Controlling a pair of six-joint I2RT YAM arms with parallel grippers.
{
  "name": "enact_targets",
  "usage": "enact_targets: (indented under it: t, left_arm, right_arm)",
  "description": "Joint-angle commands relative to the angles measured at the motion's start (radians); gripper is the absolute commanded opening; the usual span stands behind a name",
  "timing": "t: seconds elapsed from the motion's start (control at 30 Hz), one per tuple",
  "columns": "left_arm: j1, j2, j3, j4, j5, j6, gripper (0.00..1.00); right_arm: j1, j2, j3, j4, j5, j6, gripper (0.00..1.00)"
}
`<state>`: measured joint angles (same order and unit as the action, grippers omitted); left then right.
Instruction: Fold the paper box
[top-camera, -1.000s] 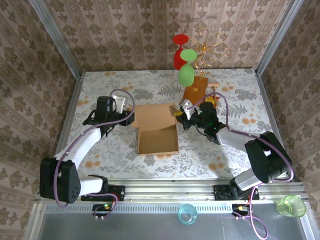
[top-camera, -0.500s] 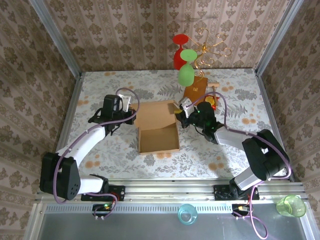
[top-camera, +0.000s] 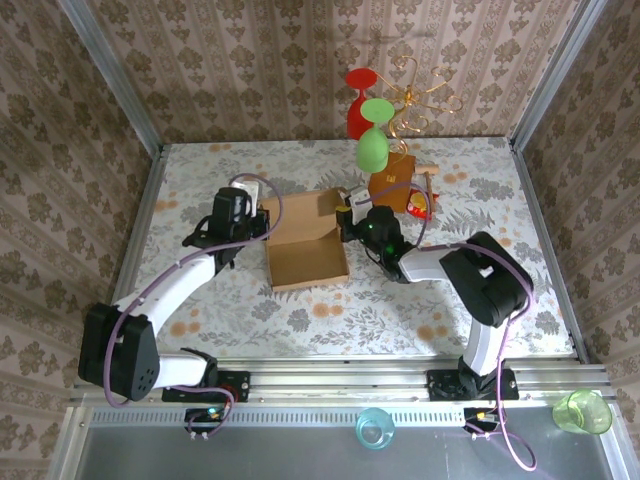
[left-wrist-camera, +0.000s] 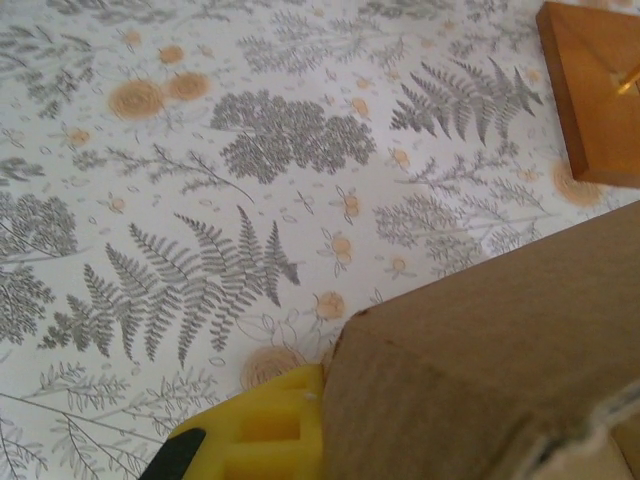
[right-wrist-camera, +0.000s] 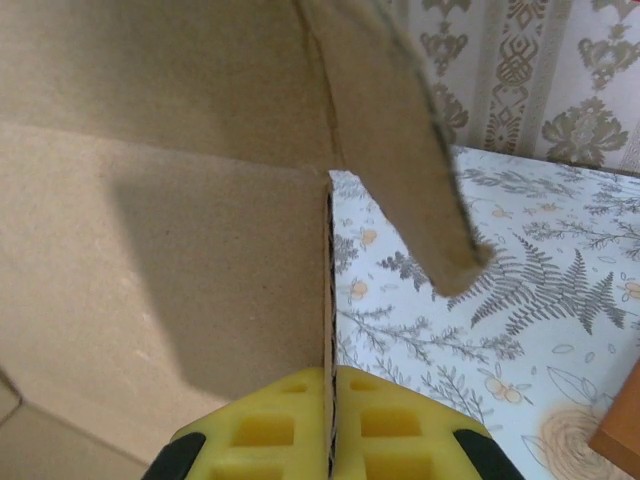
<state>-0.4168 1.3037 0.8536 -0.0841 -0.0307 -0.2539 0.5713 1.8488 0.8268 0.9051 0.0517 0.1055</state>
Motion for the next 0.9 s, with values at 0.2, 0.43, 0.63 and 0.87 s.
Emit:
enact_targets:
  t: [0.2,0.43,0.63,0.87]
  left_arm:
    - [-0.011,0.012,-0.081,0.245,0.008,0.011,0.00]
    - [-0.020,-0.005,-0.177,0.387,0.014,-0.016,0.00]
    - [-0.074,-0.060,-0.272,0.475,-0.024,-0.008,0.00]
    - [-0.140,-0.082,-0.379,0.611,-0.089,-0.024,0.00]
  right_arm:
    - [0.056,0.116,0.075,0.082,0.129,0.098,0.00]
    - [0.100,0.094,0.019,0.132,0.186,0.074,0.00]
    - [0.113,0.050,-0.006,0.079,0.204,0.110,0.01]
    - [0.132,0.027,-0.050,0.083,0.224,0.131,0.03]
